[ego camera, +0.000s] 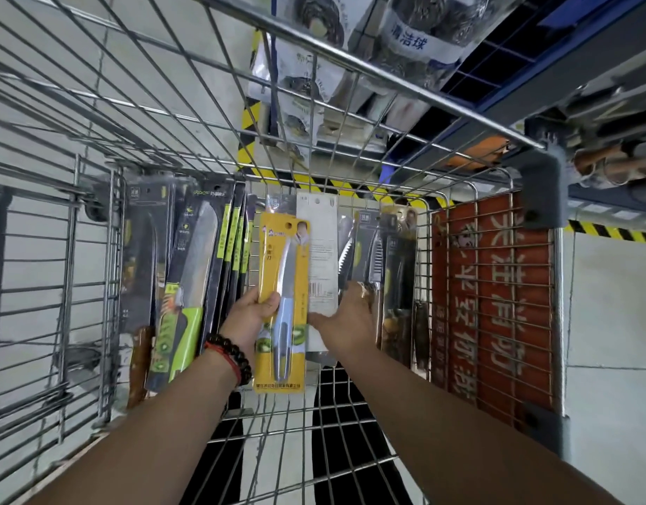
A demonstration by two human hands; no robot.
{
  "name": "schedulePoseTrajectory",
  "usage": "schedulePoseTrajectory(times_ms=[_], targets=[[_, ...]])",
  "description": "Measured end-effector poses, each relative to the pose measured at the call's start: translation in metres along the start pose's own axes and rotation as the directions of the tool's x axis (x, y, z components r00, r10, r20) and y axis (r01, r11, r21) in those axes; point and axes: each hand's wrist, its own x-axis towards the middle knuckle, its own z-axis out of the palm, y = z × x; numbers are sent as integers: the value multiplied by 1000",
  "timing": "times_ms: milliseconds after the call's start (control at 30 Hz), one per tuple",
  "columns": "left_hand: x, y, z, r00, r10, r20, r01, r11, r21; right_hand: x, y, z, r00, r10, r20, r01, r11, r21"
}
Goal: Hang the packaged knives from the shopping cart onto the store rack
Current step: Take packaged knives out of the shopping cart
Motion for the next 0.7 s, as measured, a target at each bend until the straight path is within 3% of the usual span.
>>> schedulePoseTrajectory(times_ms=[100, 167, 267, 333, 400, 467, 567, 700], targets=[[3, 1, -13, 1000, 2, -26, -3, 1000, -18, -9, -1, -11, 1000, -16, 3, 15, 987, 160], [4, 3, -19, 1000, -17, 7, 17, 997, -72, -22, 1, -22, 996, -45, -76, 56, 988, 145], [3, 4, -22, 1000, -1, -9, 0, 994, -107, -39, 6, -38, 974, -143, -176, 119, 983, -140], [2, 6, -18, 1000, 13, 15, -12, 997, -80, -44, 10, -43, 962, -266, -51, 233, 909, -345], [1, 7, -15, 999, 20, 31, -18, 997, -78, -45, 12, -42, 907, -408, 102, 415, 831, -371], [2, 9, -15, 999, -4, 42, 8, 997, -81, -38, 12, -48, 867, -493, 75, 483, 792, -374], [0, 10, -13, 998, 14, 69, -8, 997, -82, -13, 14, -67, 942, -317, -109, 281, 924, -259], [-5, 14, -11, 999, 11, 40, -8, 997, -72, 16, 6, -75, 996, -64, -68, 50, 980, -192]])
